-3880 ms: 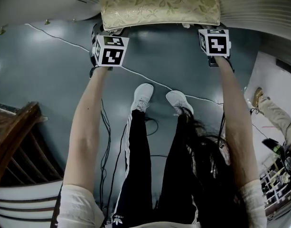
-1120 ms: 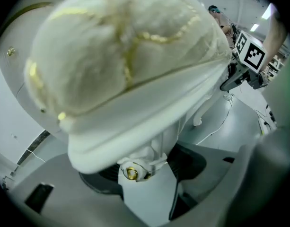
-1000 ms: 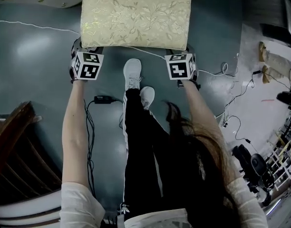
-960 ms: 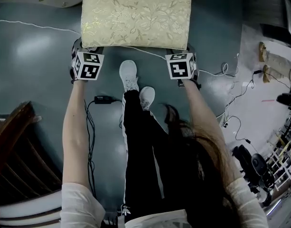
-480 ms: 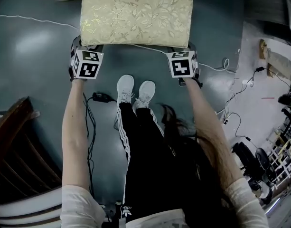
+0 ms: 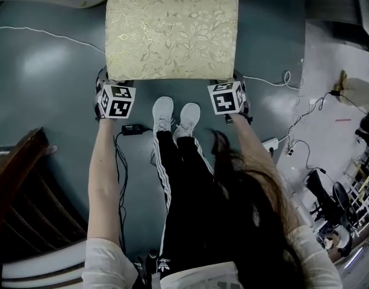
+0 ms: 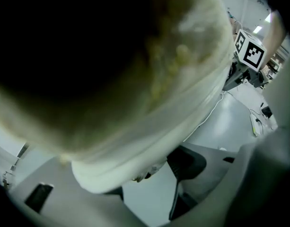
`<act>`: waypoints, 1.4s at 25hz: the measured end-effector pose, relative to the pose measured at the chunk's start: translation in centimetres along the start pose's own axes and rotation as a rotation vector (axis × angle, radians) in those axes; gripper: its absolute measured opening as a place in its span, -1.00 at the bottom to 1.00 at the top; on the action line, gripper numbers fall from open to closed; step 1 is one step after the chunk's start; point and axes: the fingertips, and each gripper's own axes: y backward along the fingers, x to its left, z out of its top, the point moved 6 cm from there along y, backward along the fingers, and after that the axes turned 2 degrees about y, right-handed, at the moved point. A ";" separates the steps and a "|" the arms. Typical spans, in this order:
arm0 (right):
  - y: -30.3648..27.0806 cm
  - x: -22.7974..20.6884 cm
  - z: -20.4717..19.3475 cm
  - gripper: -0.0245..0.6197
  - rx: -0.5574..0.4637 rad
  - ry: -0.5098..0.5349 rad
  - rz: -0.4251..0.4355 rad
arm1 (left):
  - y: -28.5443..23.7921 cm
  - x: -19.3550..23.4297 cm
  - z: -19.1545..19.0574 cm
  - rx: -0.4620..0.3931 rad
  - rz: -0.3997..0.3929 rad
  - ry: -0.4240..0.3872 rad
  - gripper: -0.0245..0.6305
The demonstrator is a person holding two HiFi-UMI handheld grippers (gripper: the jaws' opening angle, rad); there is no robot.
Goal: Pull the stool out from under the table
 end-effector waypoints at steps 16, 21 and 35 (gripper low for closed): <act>0.2 0.0 0.1 -0.13 0.046 -0.003 0.026 | 0.5 0.0 0.1 0.044 -0.024 0.007 0.01; 0.3 0.0 0.2 -0.12 0.036 -0.018 0.044 | 0.6 0.2 0.1 0.056 -0.024 0.010 0.01; 7.3 1.2 -0.6 0.00 0.125 -0.121 0.052 | 8.4 -0.1 -2.0 0.222 -0.017 0.219 0.01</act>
